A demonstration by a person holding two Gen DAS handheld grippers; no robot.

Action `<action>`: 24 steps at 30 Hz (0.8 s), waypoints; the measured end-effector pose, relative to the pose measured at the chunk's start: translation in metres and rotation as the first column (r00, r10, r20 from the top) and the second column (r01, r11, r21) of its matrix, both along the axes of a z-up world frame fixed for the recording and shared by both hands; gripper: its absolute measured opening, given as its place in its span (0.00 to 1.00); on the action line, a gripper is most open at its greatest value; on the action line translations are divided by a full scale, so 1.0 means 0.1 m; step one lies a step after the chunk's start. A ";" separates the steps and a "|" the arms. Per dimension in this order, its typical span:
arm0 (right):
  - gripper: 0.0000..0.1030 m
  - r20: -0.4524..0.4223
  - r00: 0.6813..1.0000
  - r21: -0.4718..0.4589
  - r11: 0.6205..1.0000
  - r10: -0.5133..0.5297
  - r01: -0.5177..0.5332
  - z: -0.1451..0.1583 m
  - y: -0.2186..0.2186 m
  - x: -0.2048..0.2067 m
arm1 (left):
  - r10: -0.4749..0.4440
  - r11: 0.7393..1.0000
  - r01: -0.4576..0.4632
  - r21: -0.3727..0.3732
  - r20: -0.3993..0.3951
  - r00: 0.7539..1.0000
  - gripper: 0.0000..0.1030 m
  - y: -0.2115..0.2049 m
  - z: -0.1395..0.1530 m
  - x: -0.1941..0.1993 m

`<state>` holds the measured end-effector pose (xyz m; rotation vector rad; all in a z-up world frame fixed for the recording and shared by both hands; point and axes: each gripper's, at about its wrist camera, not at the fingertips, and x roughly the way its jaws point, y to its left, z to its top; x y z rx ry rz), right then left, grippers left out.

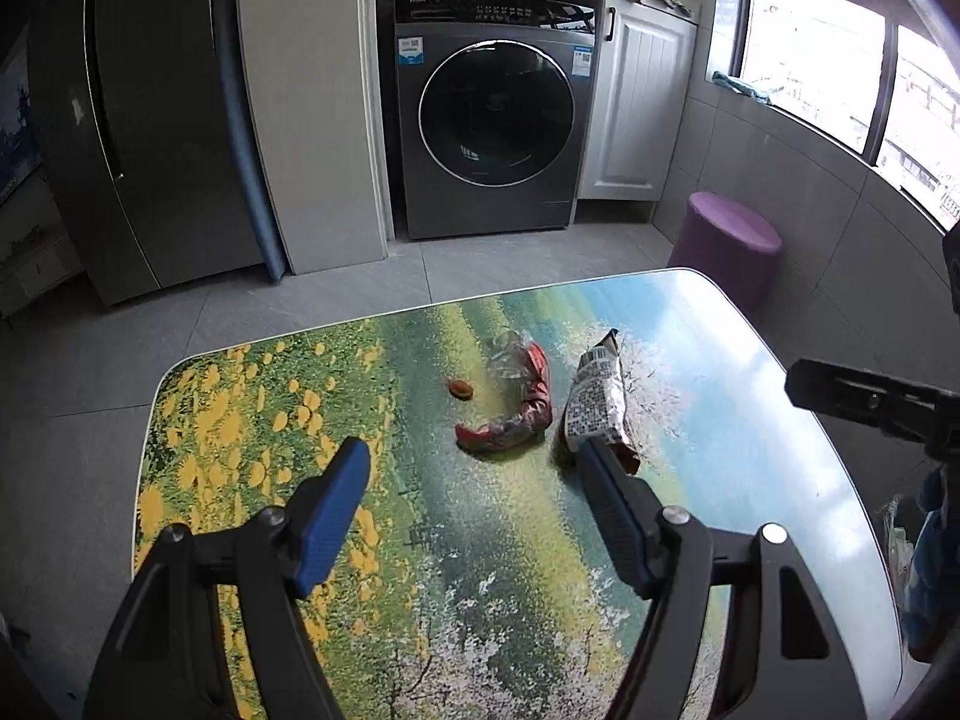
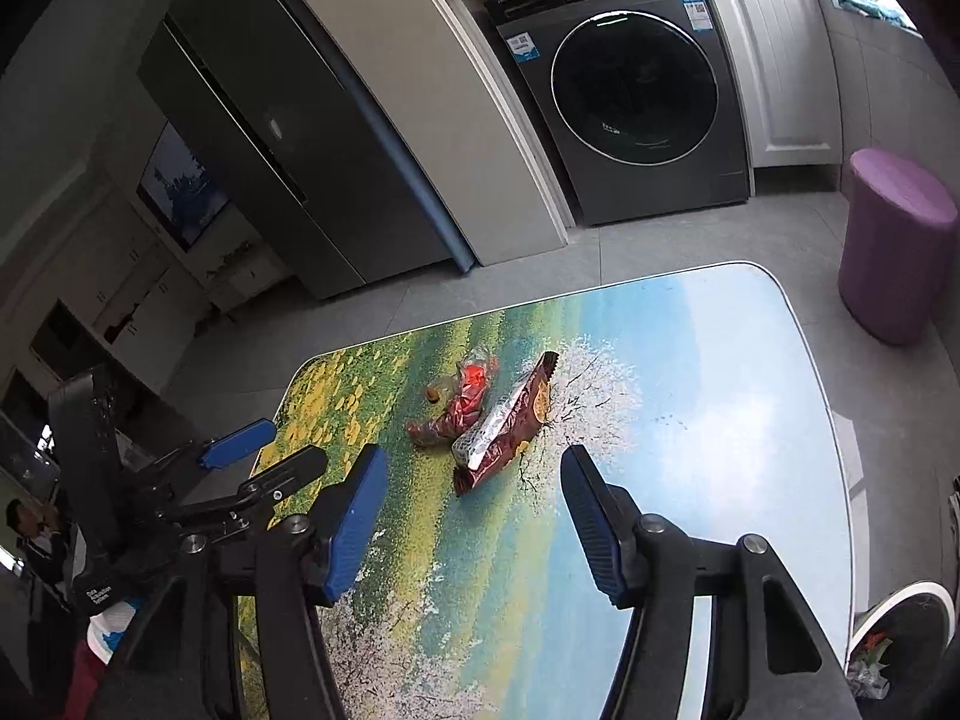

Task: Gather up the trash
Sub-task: 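Grasp the red-clear wrapper with the left gripper while the right gripper grasps the brown snack bag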

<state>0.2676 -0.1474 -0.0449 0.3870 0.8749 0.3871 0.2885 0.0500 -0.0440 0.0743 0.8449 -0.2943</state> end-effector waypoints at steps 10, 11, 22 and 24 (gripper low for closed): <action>0.49 -0.091 0.996 0.112 0.993 -0.021 0.031 -0.39 -0.03 0.53 | -0.090 0.996 0.091 0.009 -0.108 0.990 0.47 -0.46 -0.51 0.63; 0.49 -0.097 0.995 0.112 0.993 -0.020 0.031 -0.41 -0.03 0.55 | -0.088 0.996 0.089 -0.002 -0.128 0.988 0.40 -0.45 -0.56 0.67; 0.35 -0.197 0.980 0.074 0.997 0.014 0.001 -0.67 0.18 0.83 | -0.038 0.997 0.026 -0.078 -0.156 0.987 0.17 -0.13 -0.69 0.58; 0.24 -0.204 0.979 0.070 0.998 0.025 -0.011 -0.69 0.20 0.80 | -0.028 0.997 0.017 -0.077 -0.143 0.989 0.17 -0.08 -0.64 0.48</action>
